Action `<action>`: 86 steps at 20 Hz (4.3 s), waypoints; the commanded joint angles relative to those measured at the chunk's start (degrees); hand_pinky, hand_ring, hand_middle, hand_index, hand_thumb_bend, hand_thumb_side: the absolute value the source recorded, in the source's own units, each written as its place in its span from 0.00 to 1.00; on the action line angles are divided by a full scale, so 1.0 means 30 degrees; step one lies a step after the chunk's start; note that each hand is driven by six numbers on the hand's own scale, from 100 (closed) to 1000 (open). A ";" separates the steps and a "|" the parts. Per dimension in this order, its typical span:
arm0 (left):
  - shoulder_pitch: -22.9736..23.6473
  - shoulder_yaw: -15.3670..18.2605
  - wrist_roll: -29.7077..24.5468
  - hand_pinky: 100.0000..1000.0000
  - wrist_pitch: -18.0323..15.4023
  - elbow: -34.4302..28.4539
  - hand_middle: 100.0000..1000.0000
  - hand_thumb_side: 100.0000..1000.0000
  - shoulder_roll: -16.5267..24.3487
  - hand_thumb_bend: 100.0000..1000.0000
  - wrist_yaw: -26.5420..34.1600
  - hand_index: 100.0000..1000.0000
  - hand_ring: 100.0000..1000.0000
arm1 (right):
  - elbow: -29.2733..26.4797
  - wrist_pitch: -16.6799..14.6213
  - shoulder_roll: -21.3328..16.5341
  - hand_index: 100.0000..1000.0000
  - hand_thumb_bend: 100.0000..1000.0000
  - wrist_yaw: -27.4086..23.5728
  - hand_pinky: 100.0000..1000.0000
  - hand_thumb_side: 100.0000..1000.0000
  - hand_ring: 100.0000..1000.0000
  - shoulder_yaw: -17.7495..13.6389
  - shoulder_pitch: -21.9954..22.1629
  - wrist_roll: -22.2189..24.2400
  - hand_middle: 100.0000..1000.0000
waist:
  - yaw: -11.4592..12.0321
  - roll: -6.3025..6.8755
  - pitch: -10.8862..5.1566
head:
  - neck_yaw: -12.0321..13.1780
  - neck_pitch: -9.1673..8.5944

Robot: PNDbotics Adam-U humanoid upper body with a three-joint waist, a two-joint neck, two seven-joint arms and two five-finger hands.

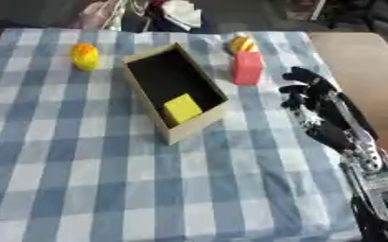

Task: Pick up objects on the table and place them in the box.

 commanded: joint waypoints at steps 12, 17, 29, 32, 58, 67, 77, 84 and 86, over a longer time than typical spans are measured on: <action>-0.2081 0.0782 0.2840 0.78 0.0100 0.6195 0.79 0.18 -0.2533 0.00 -1.0705 0.89 0.74 | -0.0344 0.0035 0.0635 0.93 0.00 -0.0375 0.61 0.41 0.77 0.0436 -0.0615 0.0527 0.82 | -0.0939 -0.0181 -0.0261 | 0.0700 -0.0271; -0.1944 0.0857 0.2071 0.78 0.0845 0.6866 0.83 0.24 -0.2849 0.06 -1.3052 0.91 0.75 | -0.0375 0.0049 0.0864 0.93 0.00 -0.0457 0.61 0.41 0.76 0.0594 -0.0775 0.0701 0.82 | -0.1256 -0.0306 -0.0051 | 0.0803 -0.0444; -0.1641 0.1333 0.2069 0.76 0.2713 0.7564 0.82 0.27 -0.2968 0.16 -1.5073 0.91 0.73 | -0.0397 0.0042 0.1160 0.92 0.00 -0.0499 0.61 0.42 0.76 0.0765 -0.1047 0.0902 0.82 | -0.1627 -0.0514 0.0492 | 0.0757 -0.0803; -0.1517 0.1373 0.2454 0.76 0.2850 0.7590 0.82 0.25 -0.3014 0.16 -1.4932 0.91 0.74 | -0.0403 0.0043 0.1203 0.92 0.00 -0.0510 0.61 0.42 0.76 0.0773 -0.1081 0.0913 0.82 | -0.1685 -0.0560 0.0543 | 0.0767 -0.0838; -0.0723 0.1507 0.5017 0.79 0.2866 0.7722 0.82 0.20 -0.2667 0.14 -1.3900 0.93 0.77 | -0.0485 0.0066 0.2044 0.92 0.00 -0.0728 0.61 0.44 0.76 0.1001 -0.1530 0.1279 0.81 | -0.2908 -0.1003 0.1363 | 0.2737 -0.1962; -0.0462 0.1525 0.5518 0.66 0.3040 0.7631 0.50 0.19 -0.2845 0.13 -1.4070 0.74 0.52 | -0.0484 0.0101 0.2063 0.92 0.00 -0.0710 0.61 0.44 0.76 0.0993 -0.1565 0.1288 0.81 | -0.2864 -0.1006 0.1344 | 0.2527 -0.1855; -0.0435 0.1227 0.7656 0.58 0.2389 0.6868 0.28 0.13 -0.2546 0.00 -1.3202 0.59 0.39 | -0.0431 0.0181 0.1991 0.92 0.00 -0.0644 0.61 0.44 0.75 0.0933 -0.1535 0.1214 0.80 | -0.2695 -0.0893 0.1130 | 0.2136 -0.1818; -0.0420 0.0502 0.7240 0.59 0.1048 0.4759 0.29 0.10 -0.1629 0.00 -1.1614 0.60 0.40 | -0.0373 0.0238 0.1732 0.92 0.00 -0.0557 0.61 0.44 0.75 0.0790 -0.1457 0.1073 0.80 | -0.2244 -0.0654 0.0928 | 0.1524 -0.1748; -0.0431 0.0285 0.6908 0.60 0.0714 0.3999 0.30 0.09 -0.1396 0.03 -1.0727 0.60 0.40 | -0.0357 0.0250 0.1654 0.92 0.00 -0.0562 0.61 0.45 0.75 0.0774 -0.1434 0.1050 0.80 | -0.2131 -0.0612 0.0858 | 0.1333 -0.1743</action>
